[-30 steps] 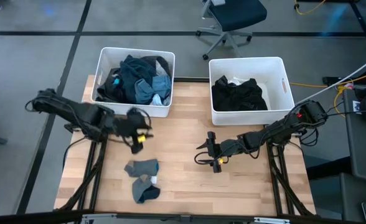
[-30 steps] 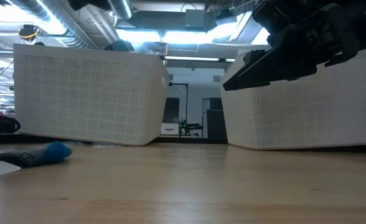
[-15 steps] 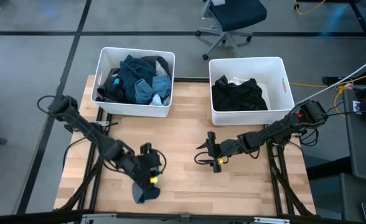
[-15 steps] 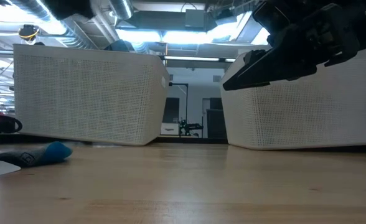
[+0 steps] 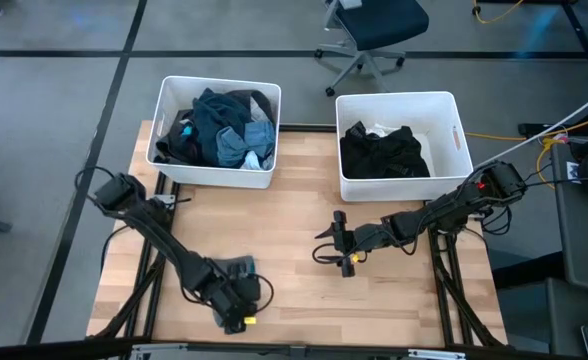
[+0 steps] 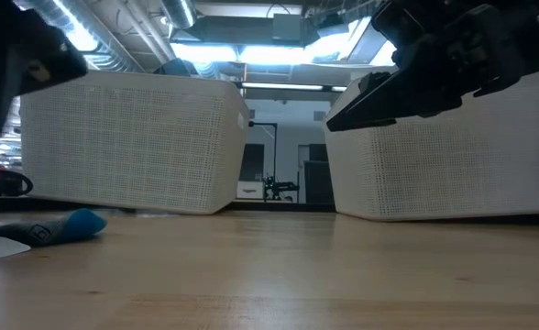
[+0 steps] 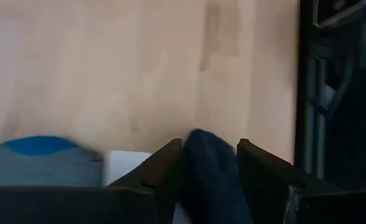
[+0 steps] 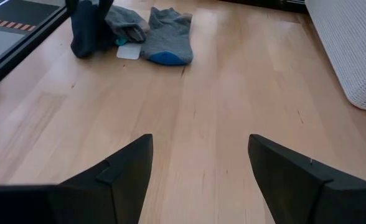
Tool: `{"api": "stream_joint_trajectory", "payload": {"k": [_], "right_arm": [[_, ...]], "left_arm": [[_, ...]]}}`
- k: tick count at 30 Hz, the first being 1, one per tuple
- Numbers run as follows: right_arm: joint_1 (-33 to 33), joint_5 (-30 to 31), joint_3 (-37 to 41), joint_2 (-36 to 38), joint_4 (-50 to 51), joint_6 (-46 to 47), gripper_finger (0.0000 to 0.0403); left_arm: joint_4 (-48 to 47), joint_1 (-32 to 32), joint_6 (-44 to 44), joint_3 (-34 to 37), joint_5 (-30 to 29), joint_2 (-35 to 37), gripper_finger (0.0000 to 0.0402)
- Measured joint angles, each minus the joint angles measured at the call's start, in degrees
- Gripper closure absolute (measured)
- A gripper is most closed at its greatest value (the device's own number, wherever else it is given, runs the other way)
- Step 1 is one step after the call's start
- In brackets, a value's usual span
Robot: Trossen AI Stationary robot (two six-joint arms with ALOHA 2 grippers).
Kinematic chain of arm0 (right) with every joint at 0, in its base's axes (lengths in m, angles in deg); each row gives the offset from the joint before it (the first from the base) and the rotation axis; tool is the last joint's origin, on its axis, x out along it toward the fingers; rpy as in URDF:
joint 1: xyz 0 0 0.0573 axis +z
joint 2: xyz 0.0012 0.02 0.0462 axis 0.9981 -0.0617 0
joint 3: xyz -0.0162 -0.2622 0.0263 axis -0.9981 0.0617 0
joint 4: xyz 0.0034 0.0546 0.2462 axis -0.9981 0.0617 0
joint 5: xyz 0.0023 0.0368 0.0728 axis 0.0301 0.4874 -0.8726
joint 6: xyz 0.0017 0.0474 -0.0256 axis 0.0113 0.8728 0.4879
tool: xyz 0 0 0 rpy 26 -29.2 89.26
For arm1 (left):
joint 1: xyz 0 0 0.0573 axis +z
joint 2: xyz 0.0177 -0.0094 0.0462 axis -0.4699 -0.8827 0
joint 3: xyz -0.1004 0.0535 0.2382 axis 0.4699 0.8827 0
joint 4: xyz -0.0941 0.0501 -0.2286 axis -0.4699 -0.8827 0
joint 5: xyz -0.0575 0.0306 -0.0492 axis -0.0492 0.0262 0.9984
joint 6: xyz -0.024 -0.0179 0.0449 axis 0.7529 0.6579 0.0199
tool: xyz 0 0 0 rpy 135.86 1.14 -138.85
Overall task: Sort clothes
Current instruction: Put the dark blue sock into the left white laundry bin
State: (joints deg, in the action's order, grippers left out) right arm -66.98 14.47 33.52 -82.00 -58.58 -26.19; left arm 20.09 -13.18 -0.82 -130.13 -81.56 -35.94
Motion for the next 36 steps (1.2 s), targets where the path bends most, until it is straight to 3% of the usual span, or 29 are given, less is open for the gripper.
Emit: {"api": "stream_joint_trajectory", "payload": {"k": [4, 11, 19, 23, 29, 36], "right_arm": [[0.0, 0.0, 0.0, 0.0, 0.02, 0.0, 0.0139], [0.0, 0.0, 0.0, -0.02, 0.17, 0.0, 0.0139], [-0.02, 0.0, 0.0, -0.02, 0.26, 0.0, 0.0139], [-0.01, 0.0, 0.0, -0.02, 0.27, 0.0, 0.0139], [0.0, 0.46, 0.0, -0.02, 0.26, 0.0, 0.0139], [-0.01, 0.48, 0.0, -0.02, 0.25, 0.0, 0.0139]], "left_arm": [[2.3, -0.07, 1.14, 0.0, 3.01, -1.32, 0.0259], [1.61, -0.78, 1.9, 0.0, 3.17, -3.52, 0.0259], [-4.49, -1.44, 3.82, 0.03, 6.6, -6.16, 0.0262], [-4.41, -1.08, 3.18, 0.04, 6.9, -6.31, 0.0298], [-4.42, 0.04, 2.13, 0.04, 8.43, -6.31, 0.0386], [-4.2, 1.87, -1.09, -0.06, 8.44, -5.22, 0.0393]]}}
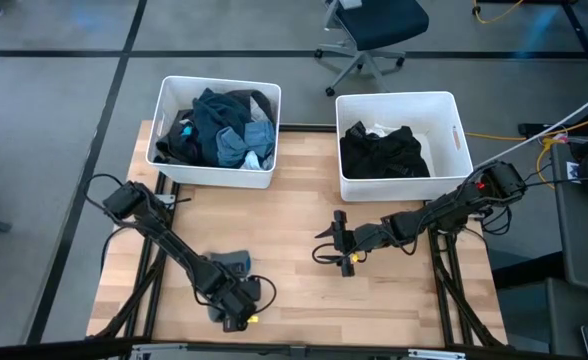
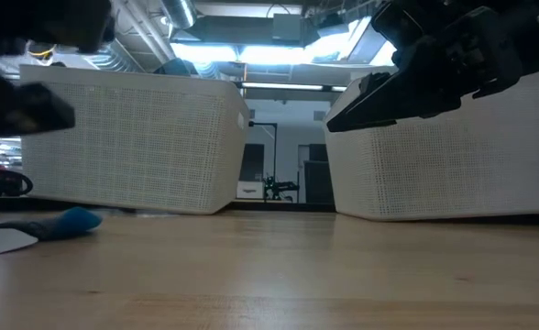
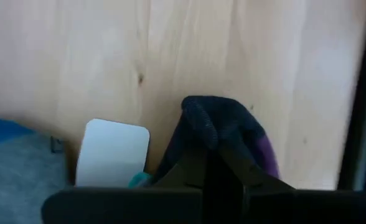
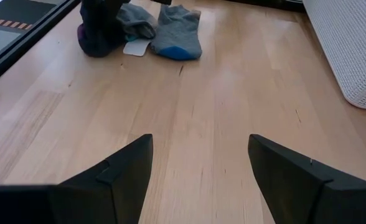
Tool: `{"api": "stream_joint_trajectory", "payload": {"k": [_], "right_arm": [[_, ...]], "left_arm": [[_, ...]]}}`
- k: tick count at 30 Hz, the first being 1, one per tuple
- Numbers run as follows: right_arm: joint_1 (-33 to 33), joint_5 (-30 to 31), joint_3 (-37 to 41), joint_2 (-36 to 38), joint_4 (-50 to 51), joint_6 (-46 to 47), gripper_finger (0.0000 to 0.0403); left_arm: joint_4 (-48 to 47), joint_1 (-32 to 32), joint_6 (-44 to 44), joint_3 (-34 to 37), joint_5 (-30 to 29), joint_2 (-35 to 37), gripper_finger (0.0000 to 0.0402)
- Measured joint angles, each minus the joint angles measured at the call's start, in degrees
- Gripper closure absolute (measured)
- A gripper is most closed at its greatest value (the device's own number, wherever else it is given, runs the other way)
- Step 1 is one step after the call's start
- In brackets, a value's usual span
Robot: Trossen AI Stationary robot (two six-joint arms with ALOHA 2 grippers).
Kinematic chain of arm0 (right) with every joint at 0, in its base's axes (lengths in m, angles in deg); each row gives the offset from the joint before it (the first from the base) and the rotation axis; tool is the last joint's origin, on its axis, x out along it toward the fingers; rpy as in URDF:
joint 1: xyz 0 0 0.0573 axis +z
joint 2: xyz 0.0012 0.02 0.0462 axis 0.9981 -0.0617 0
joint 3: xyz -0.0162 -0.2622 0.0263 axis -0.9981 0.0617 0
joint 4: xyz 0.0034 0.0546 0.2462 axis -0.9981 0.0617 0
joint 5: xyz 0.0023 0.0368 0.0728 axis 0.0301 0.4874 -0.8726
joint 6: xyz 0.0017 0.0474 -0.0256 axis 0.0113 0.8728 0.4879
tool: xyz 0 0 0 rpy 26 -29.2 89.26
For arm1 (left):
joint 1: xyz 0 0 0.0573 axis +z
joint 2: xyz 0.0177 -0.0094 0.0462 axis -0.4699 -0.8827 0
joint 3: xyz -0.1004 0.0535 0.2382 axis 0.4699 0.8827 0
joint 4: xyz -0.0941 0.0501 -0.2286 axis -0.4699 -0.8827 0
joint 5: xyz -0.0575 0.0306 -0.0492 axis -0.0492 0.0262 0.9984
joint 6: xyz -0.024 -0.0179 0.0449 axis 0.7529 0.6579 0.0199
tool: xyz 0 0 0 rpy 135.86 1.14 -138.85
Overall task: Sort clothes
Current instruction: Put the dark blue sock into the left white laundry bin
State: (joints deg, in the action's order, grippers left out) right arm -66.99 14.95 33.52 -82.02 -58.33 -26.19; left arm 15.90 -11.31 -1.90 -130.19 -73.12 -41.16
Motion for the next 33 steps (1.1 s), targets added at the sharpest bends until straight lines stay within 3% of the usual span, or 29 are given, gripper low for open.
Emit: {"api": "stream_joint_trajectory", "payload": {"k": [5, 10, 17, 24, 33], "right_arm": [[0.01, 0.04, 0.0, 0.0, -0.03, 0.0, 0.0139], [0.01, 0.09, 0.0, 0.0, -0.01, -0.02, 0.0139], [-0.01, 0.11, 0.0, 0.0, 0.01, -0.09, 0.0139], [0.0, 0.11, 0.0, 0.0, 0.01, -0.07, 0.0139], [0.0, 0.09, 0.0, 0.0, 0.01, -0.07, 0.0139]], "left_arm": [[0.05, 2.04, -3.72, -0.07, -1.46, 4.78, 0.0395], [-0.1, 3.78, -8.98, -0.1, -7.37, 11.85, 0.0398], [-0.22, 5.56, -17.39, -0.1, -24.23, 22.92, 0.0395], [-0.28, 8.71, -26.98, -0.1, -37.06, 34.8, 0.0396], [-2.95, 18.84, -41.45, -0.12, -60.11, 47.29, 0.0393]]}}
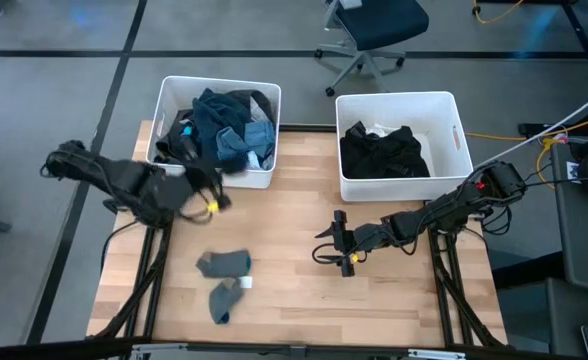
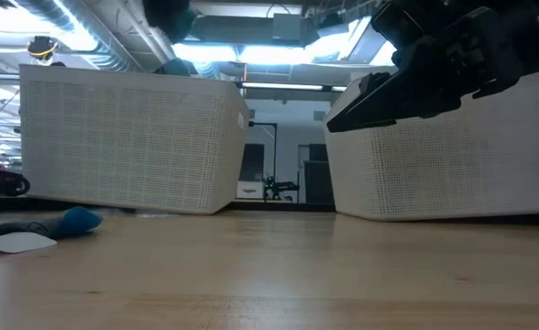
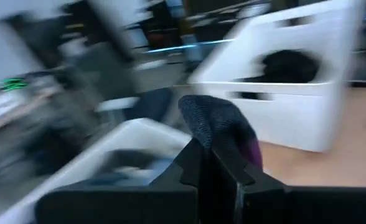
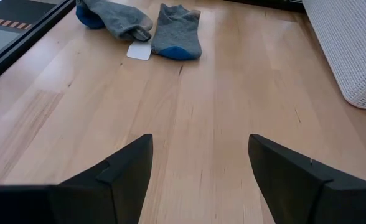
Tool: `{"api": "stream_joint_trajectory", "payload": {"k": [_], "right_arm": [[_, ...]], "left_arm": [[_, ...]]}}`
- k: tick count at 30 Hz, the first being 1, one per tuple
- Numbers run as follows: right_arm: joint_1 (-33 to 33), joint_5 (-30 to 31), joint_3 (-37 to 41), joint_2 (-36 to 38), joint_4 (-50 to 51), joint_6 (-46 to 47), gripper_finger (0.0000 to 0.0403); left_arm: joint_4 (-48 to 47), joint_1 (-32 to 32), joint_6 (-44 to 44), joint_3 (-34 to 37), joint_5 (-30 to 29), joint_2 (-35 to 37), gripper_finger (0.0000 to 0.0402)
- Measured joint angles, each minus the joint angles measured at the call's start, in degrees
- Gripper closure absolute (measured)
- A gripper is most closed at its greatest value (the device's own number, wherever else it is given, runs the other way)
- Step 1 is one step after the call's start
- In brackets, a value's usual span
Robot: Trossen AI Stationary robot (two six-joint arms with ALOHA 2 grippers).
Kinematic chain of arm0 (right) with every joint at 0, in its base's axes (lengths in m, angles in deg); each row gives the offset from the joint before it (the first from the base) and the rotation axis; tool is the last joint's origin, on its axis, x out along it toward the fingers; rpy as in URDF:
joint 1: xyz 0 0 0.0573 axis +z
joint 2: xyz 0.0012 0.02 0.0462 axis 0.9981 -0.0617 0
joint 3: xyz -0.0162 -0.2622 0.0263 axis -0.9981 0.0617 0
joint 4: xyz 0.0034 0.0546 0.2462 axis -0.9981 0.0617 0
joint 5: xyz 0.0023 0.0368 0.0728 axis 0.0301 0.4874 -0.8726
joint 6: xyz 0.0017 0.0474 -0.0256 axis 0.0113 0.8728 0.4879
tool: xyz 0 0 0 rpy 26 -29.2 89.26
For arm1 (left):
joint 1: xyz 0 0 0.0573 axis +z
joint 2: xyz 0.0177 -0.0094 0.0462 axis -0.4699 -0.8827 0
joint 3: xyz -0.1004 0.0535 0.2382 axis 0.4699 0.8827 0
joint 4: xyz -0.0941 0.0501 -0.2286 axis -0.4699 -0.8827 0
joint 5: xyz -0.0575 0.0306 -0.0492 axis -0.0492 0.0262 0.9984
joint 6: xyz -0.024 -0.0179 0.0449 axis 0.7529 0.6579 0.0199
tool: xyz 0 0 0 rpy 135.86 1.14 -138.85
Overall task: Sort clothes
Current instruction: Put the dark blue sock into the left white laundry bin, then put the top gray sock into the left white laundry bin
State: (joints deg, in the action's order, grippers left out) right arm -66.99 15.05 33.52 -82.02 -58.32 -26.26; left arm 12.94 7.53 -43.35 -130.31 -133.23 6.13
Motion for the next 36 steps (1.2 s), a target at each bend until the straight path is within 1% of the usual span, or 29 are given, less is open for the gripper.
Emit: {"api": "stream_joint_trajectory", "payload": {"k": [3, 6, 11, 15, 20, 24, 26, 28, 32, 36], "right_arm": [[0.0, -0.01, 0.0, 0.0, 0.0, 0.0, 0.0139], [0.01, -0.01, 0.0, 0.0, 0.0, 0.0, 0.0139], [0.01, -0.01, 0.0, 0.0, 0.0, 0.0, 0.0139], [0.0, -0.01, 0.0, 0.0, 0.0, 0.0, 0.0139], [0.01, -0.01, 0.0, 0.0, 0.0, 0.02, 0.0139], [-0.01, -0.01, 0.0, 0.0, 0.0, 0.02, 0.0139], [0.01, -0.01, 0.0, 0.0, 0.0, 0.04, 0.0139], [0.01, -0.01, 0.0, 0.0, 0.0, 0.04, 0.0139], [0.0, -0.01, 0.0, 0.0, 0.04, 0.04, 0.0139], [0.01, -0.03, 0.0, 0.0, 0.13, 0.04, 0.0139]], "left_arm": [[-3.98, 5.63, -1.51, 0.0, -5.31, 3.08, 0.0394], [-9.09, 12.54, -0.91, 0.0, -7.41, 5.66, 0.039], [-16.73, 24.72, 3.49, 0.0, -7.6, 8.21, 0.0389], [-18.86, 32.58, 6.38, 0.02, -7.46, 8.36, 0.039], [-18.81, 39.01, 7.98, 0.02, -6.39, 7.59, 0.038], [-18.8, 43.03, 8.3, 0.04, -6.19, 7.11, 0.0354], [-18.77, 44.76, 8.28, 0.04, -5.27, 6.96, 0.0334], [-18.77, 46.35, 8.86, 0.04, -2.99, 6.91, 0.0312], [-19.07, 49.07, 9.82, 0.04, 4.35, 6.94, 0.0268], [-19.78, 49.82, 11.5, 0.04, 10.88, 6.95, 0.0243]]}}
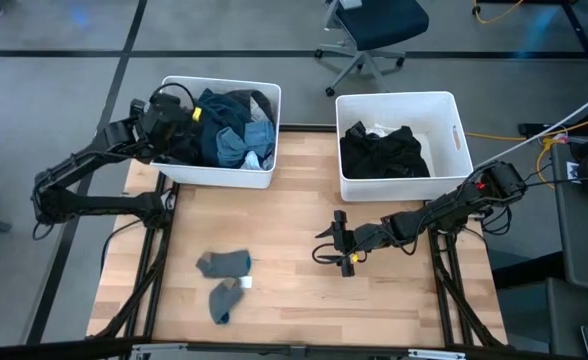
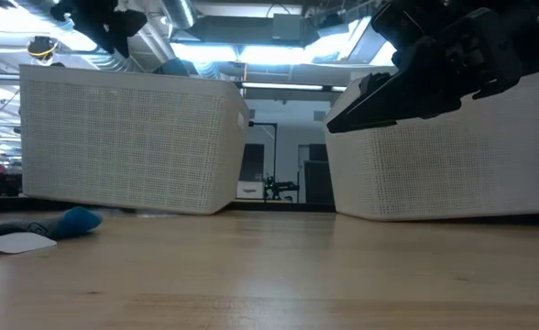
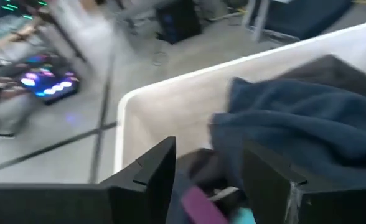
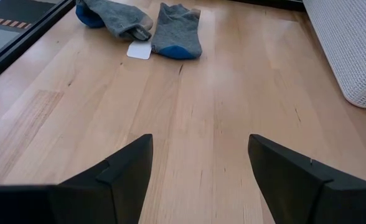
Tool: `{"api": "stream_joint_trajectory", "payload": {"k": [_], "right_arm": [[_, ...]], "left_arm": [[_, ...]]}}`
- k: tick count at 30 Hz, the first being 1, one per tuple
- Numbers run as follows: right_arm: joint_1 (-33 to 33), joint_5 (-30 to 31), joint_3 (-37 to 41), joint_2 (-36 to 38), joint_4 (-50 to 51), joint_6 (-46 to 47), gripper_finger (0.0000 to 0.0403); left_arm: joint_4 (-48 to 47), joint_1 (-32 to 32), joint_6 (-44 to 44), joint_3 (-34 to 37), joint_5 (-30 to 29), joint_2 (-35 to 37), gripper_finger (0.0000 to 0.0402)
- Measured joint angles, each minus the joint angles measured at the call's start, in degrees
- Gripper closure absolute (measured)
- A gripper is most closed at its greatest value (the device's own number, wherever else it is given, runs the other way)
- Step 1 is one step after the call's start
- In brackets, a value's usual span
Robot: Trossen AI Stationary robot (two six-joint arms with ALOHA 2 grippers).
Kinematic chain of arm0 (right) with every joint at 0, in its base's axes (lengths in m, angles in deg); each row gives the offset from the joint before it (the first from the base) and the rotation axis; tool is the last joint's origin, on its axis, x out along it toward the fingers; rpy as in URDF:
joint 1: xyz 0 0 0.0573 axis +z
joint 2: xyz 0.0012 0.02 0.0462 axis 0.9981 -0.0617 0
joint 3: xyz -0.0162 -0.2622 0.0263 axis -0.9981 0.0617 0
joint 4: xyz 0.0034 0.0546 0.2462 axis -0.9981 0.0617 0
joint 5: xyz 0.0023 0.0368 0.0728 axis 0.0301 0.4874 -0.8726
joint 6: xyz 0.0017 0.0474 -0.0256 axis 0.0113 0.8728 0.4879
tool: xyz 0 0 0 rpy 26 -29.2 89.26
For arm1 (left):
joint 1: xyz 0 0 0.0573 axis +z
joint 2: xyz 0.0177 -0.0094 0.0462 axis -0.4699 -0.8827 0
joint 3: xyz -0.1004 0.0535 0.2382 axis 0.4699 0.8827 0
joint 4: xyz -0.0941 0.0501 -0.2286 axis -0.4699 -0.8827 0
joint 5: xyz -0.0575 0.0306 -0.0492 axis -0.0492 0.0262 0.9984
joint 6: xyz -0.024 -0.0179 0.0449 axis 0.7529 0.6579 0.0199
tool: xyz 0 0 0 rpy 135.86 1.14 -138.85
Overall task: Sort clothes
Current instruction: Put the top gray sock into the left white laundry bin
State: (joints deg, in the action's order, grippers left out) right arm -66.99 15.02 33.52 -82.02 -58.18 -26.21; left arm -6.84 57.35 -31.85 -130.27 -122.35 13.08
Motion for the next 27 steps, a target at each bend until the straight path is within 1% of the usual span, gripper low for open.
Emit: {"api": "stream_joint_trajectory", "payload": {"k": [3, 6, 11, 14, 17, 20, 27], "right_arm": [[0.01, 0.0, 0.0, 0.0, 0.0, 0.0, 0.0139], [0.01, 0.02, 0.0, 0.0, 0.0, 0.0, 0.0139], [-0.01, 0.02, 0.0, 0.0, 0.02, 0.0, 0.0139], [0.01, 0.02, 0.0, -0.01, 0.02, 0.0, 0.0139], [0.01, 0.02, 0.0, 0.0, 0.04, 0.0, 0.0139], [0.01, 0.02, 0.0, -0.02, 0.06, 0.0, 0.0139], [0.0, 0.01, 0.0, -0.01, 0.31, 0.0, 0.0139]], "left_arm": [[0.54, -1.02, 0.79, 0.0, 4.14, 0.03, 0.0238], [2.4, -3.21, -1.68, 0.0, 8.83, 0.05, 0.0242], [5.88, -9.3, -3.26, 0.0, 18.82, -0.01, 0.0244], [6.9, -14.2, -2.34, 0.0, 23.01, -0.48, 0.0244], [6.88, -19.61, -0.76, 0.0, 24.32, -1.43, 0.0245], [6.68, -25.28, 0.84, 0.0, 24.34, -2.81, 0.0245], [5.95, -38.65, 7.1, 0.0, 24.38, -8.17, 0.0245]]}}
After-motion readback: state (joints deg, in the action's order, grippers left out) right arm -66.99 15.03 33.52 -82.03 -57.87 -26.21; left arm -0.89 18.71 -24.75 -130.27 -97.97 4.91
